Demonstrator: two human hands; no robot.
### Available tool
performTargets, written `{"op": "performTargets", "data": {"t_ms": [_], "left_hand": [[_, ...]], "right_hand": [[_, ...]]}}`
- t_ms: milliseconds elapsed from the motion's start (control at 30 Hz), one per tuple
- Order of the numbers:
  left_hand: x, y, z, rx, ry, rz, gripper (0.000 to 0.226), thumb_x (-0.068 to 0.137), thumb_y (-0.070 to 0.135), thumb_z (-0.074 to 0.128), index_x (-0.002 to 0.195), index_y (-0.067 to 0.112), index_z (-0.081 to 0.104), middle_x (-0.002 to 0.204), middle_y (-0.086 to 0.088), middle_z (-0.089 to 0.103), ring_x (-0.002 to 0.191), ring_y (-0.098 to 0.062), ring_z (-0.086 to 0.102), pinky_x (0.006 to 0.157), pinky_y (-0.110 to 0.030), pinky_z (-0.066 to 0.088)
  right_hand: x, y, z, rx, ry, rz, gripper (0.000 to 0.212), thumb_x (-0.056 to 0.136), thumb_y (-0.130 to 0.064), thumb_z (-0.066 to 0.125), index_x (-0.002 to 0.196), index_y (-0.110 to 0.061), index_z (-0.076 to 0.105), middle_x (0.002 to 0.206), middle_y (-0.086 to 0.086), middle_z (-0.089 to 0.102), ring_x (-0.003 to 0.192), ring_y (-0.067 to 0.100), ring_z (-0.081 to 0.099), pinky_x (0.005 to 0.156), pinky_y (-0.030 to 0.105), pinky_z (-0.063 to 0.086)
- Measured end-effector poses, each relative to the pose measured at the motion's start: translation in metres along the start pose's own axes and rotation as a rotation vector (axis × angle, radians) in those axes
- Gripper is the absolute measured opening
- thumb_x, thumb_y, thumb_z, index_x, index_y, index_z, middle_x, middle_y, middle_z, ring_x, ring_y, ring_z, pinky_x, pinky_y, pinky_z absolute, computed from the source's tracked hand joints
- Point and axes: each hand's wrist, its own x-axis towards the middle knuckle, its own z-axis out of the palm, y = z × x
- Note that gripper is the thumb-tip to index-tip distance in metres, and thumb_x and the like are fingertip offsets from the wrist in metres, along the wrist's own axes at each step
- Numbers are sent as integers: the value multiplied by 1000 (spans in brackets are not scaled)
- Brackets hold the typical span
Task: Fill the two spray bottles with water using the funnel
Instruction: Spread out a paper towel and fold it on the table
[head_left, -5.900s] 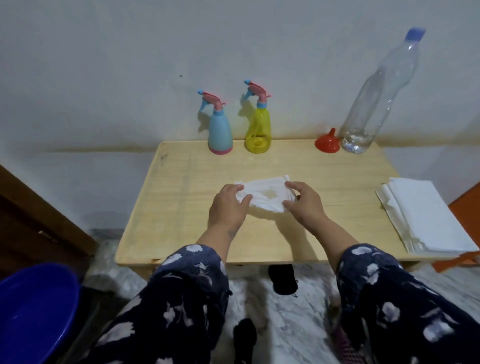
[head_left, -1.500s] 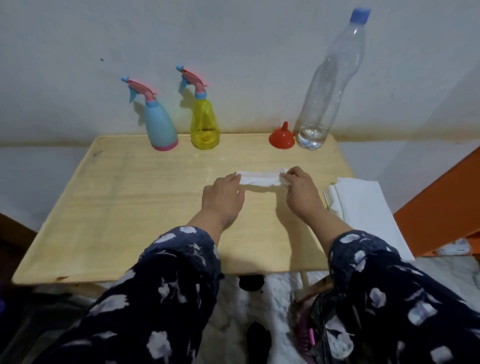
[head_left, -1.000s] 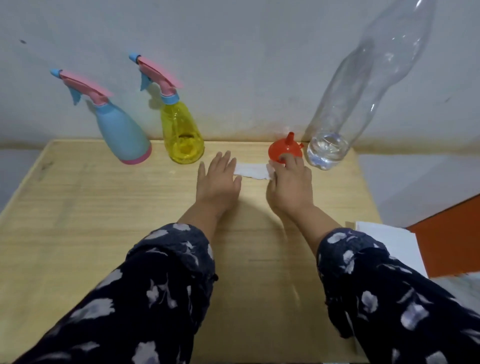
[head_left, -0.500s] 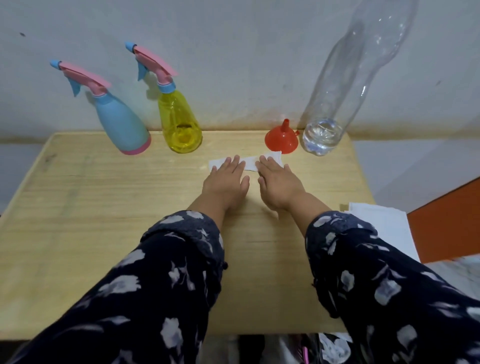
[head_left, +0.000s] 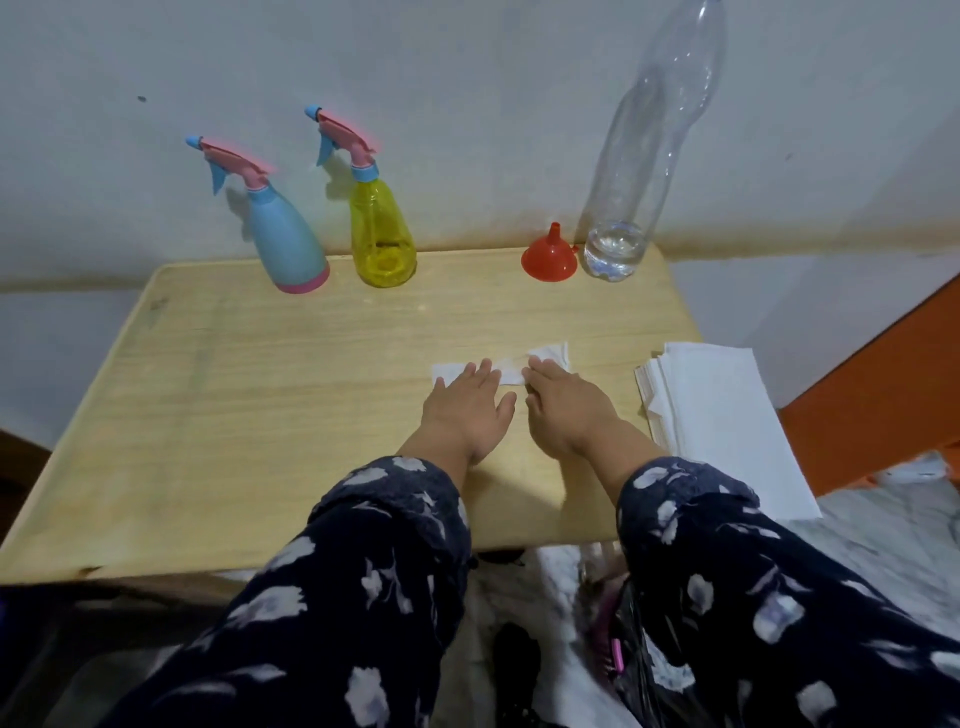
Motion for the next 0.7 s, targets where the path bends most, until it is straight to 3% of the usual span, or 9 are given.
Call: {"op": "performTargets", "data": {"t_ms": [533, 700], "left_hand": [[-134, 17, 60, 83, -57, 105, 57, 105, 42, 17, 156, 18, 11, 164, 4, 1, 150, -16, 1, 121, -48, 4], [-152, 13, 70, 82, 10, 119, 55, 105, 40, 22, 156, 23, 11, 164, 2, -1, 150, -18, 0, 121, -47, 2]], "right_hand": [[-150, -34, 51, -50, -42, 77, 48, 104, -23, 25, 151, -13, 22, 162, 1, 10, 148, 17, 13, 117, 44, 18], [-167, -38, 54, 70, 51, 85, 47, 100, -15, 34, 147, -13, 34, 158, 6, 25, 145, 21, 24, 117, 41, 22]]}}
